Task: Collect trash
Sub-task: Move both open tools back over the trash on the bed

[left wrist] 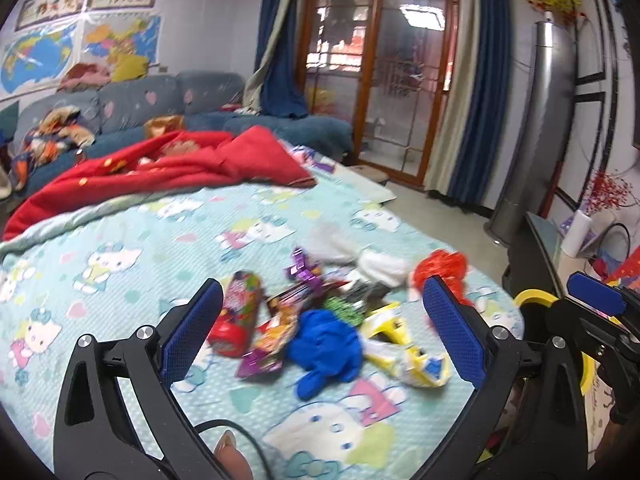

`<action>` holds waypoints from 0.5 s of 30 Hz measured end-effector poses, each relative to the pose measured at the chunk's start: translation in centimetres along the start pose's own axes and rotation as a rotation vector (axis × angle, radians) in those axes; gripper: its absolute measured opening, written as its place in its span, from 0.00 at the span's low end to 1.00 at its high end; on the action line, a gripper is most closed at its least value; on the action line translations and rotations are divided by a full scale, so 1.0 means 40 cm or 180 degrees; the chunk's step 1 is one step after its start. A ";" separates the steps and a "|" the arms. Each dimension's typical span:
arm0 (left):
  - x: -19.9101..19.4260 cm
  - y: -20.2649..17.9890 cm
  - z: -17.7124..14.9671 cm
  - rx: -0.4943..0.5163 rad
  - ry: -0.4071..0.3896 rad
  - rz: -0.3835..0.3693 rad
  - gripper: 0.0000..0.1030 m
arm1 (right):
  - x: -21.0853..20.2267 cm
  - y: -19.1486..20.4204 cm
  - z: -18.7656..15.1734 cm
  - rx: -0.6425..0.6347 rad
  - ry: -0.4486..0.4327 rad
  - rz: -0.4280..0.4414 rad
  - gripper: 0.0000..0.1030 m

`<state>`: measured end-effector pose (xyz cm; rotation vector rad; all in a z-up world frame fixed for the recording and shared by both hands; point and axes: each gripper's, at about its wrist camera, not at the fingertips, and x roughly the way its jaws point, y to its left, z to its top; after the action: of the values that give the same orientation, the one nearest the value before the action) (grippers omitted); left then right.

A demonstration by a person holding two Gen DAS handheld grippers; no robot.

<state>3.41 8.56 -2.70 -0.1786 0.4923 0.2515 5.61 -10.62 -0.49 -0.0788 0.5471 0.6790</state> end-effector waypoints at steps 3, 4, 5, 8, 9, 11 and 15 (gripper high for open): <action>0.012 0.037 -0.011 -0.0062 0.0101 0.0042 0.89 | 0.030 0.010 -0.013 -0.0004 0.0138 0.0066 0.68; 0.017 0.048 -0.015 -0.0074 0.0137 0.0052 0.89 | 0.037 0.013 -0.017 -0.0015 0.0170 0.0065 0.68; 0.021 0.058 -0.018 -0.0085 0.0169 0.0066 0.89 | 0.046 0.016 -0.022 -0.0048 0.0198 0.0064 0.68; 0.034 0.090 -0.032 -0.0145 0.0292 0.0083 0.89 | 0.073 0.022 -0.032 -0.0099 0.0304 0.0101 0.68; 0.039 0.101 -0.037 -0.0169 0.0321 0.0100 0.89 | 0.084 0.023 -0.036 -0.0105 0.0342 0.0104 0.68; 0.054 0.125 -0.050 -0.0236 0.0432 0.0098 0.89 | 0.105 0.023 -0.044 -0.0127 0.0409 0.0113 0.68; 0.079 0.144 -0.065 -0.0321 0.0578 0.0087 0.82 | 0.146 0.028 -0.057 -0.0199 0.0527 0.0117 0.68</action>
<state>3.33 14.09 -7.11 -0.2948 0.6630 0.2886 7.64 -6.97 -5.26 -0.1849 0.6877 0.7296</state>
